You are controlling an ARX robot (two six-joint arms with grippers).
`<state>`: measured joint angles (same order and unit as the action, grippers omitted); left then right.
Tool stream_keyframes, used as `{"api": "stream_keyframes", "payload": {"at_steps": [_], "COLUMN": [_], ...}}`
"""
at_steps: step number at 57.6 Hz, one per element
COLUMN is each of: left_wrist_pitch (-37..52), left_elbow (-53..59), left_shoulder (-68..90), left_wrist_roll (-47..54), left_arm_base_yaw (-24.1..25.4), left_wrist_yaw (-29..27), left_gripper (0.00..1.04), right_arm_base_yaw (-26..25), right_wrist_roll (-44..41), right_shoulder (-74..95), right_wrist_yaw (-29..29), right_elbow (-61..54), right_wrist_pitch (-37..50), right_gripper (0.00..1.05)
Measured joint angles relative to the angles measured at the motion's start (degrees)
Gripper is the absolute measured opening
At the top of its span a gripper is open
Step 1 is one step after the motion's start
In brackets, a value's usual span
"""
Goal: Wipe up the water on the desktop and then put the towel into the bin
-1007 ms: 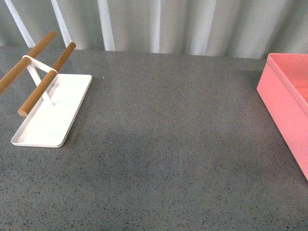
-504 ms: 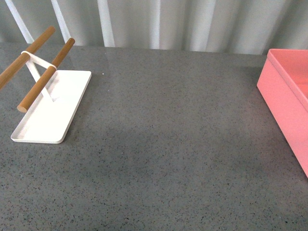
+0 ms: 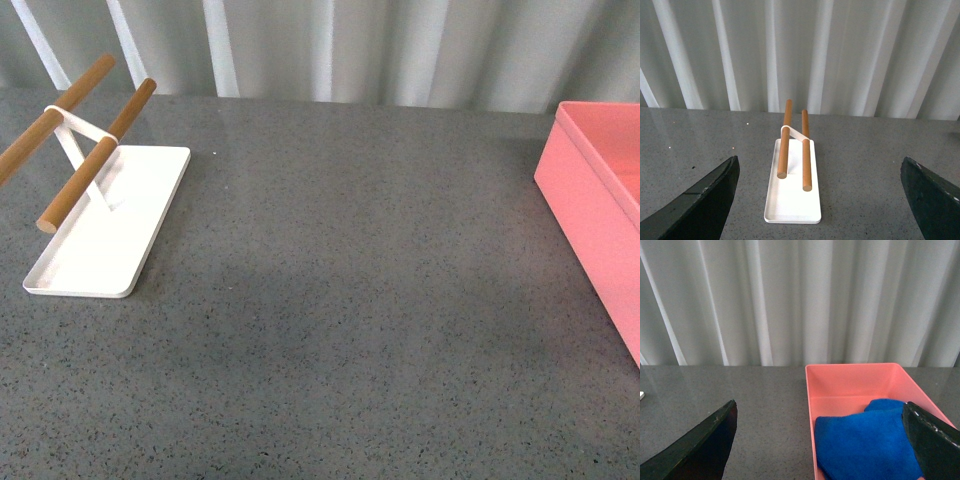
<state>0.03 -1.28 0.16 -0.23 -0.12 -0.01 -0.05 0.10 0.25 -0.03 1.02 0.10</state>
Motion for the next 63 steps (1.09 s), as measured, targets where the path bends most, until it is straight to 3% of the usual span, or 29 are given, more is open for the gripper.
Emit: {"api": "stream_keyframes", "payload": {"at_steps": [63], "left_wrist_pitch": [0.0], "left_elbow": [0.0], "left_shoulder": [0.0], "left_wrist_roll": [0.0], "left_arm_base_yaw": [0.0], "left_wrist_yaw": [0.0], "left_gripper": [0.98], "right_arm_base_yaw": [0.0], "right_wrist_roll": [0.0], "right_shoulder": [0.0], "right_wrist_yaw": [0.0], "right_elbow": [0.0], "right_wrist_pitch": [0.0], "right_gripper": [0.98]}}
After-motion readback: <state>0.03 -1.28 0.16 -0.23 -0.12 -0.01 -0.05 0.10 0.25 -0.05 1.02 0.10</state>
